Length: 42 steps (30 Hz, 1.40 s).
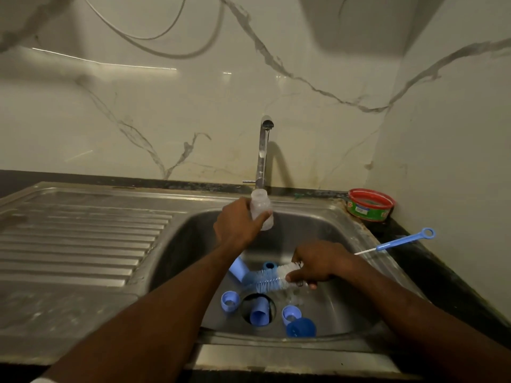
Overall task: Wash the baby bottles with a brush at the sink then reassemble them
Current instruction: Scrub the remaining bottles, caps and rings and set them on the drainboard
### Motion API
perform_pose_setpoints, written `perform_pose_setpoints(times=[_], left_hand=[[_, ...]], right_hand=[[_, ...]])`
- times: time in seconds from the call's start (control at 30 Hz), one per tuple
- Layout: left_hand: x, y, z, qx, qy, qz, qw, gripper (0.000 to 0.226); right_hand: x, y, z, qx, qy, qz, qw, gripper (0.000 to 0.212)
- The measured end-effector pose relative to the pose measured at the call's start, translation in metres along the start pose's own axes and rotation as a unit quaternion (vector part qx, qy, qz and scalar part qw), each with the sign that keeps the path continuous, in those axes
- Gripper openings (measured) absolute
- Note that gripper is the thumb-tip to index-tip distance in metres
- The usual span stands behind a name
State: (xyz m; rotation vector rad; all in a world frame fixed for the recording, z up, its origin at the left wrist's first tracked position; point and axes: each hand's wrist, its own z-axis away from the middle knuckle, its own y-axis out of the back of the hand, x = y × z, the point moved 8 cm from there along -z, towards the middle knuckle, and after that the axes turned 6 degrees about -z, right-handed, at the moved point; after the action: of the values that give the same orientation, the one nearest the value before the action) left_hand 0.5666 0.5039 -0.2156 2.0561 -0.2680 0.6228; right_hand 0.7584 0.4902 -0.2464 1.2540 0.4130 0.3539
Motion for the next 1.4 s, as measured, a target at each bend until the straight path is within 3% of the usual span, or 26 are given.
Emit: perform_pose_setpoints(times=[0.1, 0.23, 0.33, 0.47, 0.6, 0.7, 0.83, 0.93, 1.03, 1.13, 1.23, 1.4], left_hand=[[-0.004, -0.016, 0.006, -0.080, 0.005, -0.061, 0.995, 0.049], [-0.001, -0.003, 0.004, -0.005, -0.001, -0.013, 1.000, 0.050], [-0.007, -0.017, 0.006, -0.075, 0.012, -0.066, 0.995, 0.048], [-0.001, -0.007, 0.001, -0.020, 0.004, -0.020, 1.000, 0.056], [-0.004, -0.018, 0.008, -0.089, 0.005, -0.071, 0.993, 0.046], [0.003, -0.004, 0.001, -0.013, -0.012, 0.018, 1.000, 0.053], [-0.008, -0.025, 0.005, -0.110, 0.003, -0.077, 0.991, 0.047], [0.006, -0.012, 0.001, -0.045, -0.032, 0.054, 0.997, 0.050], [0.025, 0.005, -0.002, 0.011, -0.075, 0.177, 0.981, 0.053], [0.016, -0.014, -0.002, -0.054, -0.076, 0.116, 0.989, 0.067], [0.005, -0.031, -0.001, -0.149, -0.111, -0.068, 0.980, 0.076], [0.013, -0.033, 0.003, -0.167, -0.178, -0.237, 0.940, 0.079]], right_hand=[[-0.001, -0.002, 0.000, -0.005, 0.008, -0.004, 1.000, 0.038], [-0.002, -0.001, -0.001, -0.005, 0.012, -0.008, 1.000, 0.038], [-0.003, -0.001, 0.000, -0.004, 0.015, -0.001, 1.000, 0.039], [-0.003, 0.000, 0.000, -0.006, 0.017, -0.004, 1.000, 0.037], [-0.003, -0.004, -0.001, -0.020, 0.018, -0.017, 1.000, 0.036], [-0.003, -0.003, -0.001, -0.017, 0.011, -0.025, 0.999, 0.033], [-0.002, -0.005, -0.001, -0.022, 0.004, -0.024, 0.999, 0.033], [0.000, -0.005, -0.003, -0.014, -0.002, -0.021, 1.000, 0.034], [-0.001, -0.003, -0.002, -0.014, -0.002, -0.026, 1.000, 0.034], [-0.001, -0.004, -0.003, -0.023, 0.004, -0.017, 1.000, 0.030], [-0.001, -0.004, -0.003, -0.019, 0.014, -0.019, 1.000, 0.030], [-0.001, -0.007, -0.006, -0.030, 0.018, -0.020, 0.999, 0.033]])
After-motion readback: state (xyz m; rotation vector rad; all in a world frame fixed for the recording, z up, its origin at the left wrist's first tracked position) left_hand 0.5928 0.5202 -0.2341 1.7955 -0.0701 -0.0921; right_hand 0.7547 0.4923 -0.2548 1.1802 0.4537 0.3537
